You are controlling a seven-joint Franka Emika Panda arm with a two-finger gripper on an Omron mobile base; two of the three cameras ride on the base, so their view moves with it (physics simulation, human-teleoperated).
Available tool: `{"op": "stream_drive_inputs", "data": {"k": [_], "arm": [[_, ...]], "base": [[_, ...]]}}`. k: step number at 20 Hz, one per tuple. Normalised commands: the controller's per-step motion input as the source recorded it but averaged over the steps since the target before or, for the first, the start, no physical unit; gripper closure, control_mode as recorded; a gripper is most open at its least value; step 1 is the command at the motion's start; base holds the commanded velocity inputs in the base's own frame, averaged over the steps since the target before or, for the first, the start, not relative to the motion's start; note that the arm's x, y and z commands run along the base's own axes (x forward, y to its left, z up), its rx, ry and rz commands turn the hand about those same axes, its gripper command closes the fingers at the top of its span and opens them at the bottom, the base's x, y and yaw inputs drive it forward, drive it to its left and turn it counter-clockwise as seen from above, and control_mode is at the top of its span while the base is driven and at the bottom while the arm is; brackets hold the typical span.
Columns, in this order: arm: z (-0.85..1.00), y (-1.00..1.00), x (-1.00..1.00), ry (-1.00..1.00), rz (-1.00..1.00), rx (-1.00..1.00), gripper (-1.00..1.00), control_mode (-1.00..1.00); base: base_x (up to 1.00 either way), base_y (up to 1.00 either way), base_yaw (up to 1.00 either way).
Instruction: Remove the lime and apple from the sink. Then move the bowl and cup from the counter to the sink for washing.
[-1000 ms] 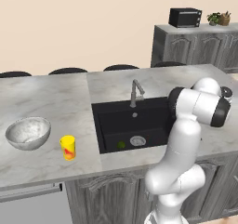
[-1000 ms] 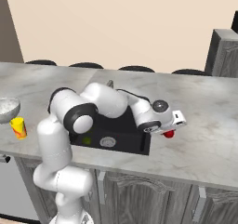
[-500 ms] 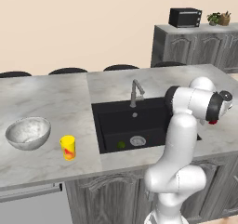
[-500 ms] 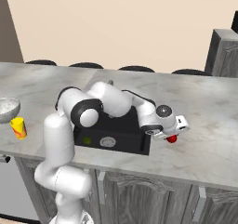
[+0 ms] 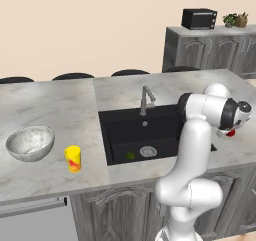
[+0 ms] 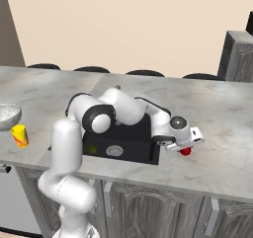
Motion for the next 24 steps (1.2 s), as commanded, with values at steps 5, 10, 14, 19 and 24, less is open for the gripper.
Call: {"op": "stream_drive_inputs", "data": {"k": [5, 10, 14, 19, 24], "arm": [[-0.21, -0.1, 0.02, 0.0, 0.0, 0.02, 1.0, -1.0], [-0.21, -0.09, 0.07, 0.01, 0.0, 0.04, 1.0, -1.0], [-0.21, -0.07, 0.09, 0.0, 0.0, 0.03, 1.0, -1.0], [-0.25, -0.05, 0.02, 0.02, 0.0, 0.02, -1.0, -1.0], [-0.16, -0.03, 0.0, 0.01, 0.0, 0.0, -1.0, -1.0]], "base": [[0.0, 0.0, 0.0], [0.0, 0.0, 0.0], [0.0, 0.0, 0.0], [0.0, 0.0, 0.0], [0.0, 0.0, 0.0]]}}
